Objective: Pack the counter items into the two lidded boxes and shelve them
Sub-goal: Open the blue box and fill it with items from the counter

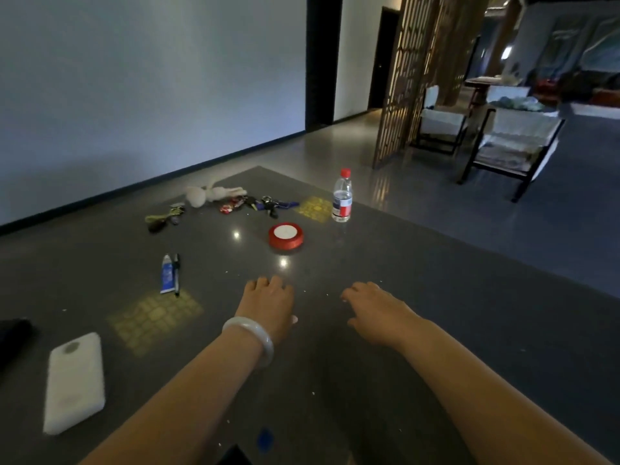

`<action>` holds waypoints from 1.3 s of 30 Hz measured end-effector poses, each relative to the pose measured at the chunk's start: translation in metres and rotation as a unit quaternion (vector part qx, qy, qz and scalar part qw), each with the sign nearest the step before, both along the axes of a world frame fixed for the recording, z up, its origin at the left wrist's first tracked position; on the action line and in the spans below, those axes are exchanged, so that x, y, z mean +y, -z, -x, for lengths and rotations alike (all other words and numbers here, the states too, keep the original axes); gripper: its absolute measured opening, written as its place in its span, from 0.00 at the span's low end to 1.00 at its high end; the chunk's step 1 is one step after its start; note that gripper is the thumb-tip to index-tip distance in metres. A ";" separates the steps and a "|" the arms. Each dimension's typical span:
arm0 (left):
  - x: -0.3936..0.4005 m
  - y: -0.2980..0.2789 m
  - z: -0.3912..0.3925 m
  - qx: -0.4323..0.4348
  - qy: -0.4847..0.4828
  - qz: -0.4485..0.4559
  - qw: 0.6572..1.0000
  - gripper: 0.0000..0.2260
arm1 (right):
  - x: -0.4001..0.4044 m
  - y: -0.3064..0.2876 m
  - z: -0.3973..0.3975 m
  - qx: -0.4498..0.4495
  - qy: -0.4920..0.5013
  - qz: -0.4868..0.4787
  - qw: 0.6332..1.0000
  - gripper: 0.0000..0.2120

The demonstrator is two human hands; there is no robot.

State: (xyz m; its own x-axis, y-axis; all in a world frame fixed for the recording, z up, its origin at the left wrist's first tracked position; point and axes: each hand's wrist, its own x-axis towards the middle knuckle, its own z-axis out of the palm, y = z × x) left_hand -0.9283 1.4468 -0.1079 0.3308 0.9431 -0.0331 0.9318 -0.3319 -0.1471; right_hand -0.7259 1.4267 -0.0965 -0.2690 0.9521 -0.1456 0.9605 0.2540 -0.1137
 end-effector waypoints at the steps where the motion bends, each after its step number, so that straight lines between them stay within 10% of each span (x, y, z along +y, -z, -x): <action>1: 0.015 0.004 0.012 0.003 -0.008 0.000 1.000 0.21 | 0.014 0.002 0.010 0.001 0.001 0.005 1.000 0.17; 17: 0.163 0.117 0.063 -0.074 -0.134 0.213 0.965 0.41 | 0.220 0.049 0.095 0.075 0.090 0.070 0.991 0.43; 26: 0.159 0.139 0.063 -0.095 -0.114 0.173 0.974 0.42 | 0.317 0.083 0.127 0.109 0.138 0.062 0.982 0.53; 39: 0.156 0.131 0.066 -0.093 -0.107 0.179 0.974 0.41 | 0.251 0.090 0.083 0.047 0.163 0.056 0.984 0.52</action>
State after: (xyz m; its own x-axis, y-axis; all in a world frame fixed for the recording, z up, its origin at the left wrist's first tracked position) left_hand -0.9940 1.6031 -0.2392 0.1590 0.9306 -0.3298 0.9847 -0.1255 0.1206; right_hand -0.8090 1.6775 -0.1860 0.0306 0.9695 -0.2432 0.9729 -0.0847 -0.2151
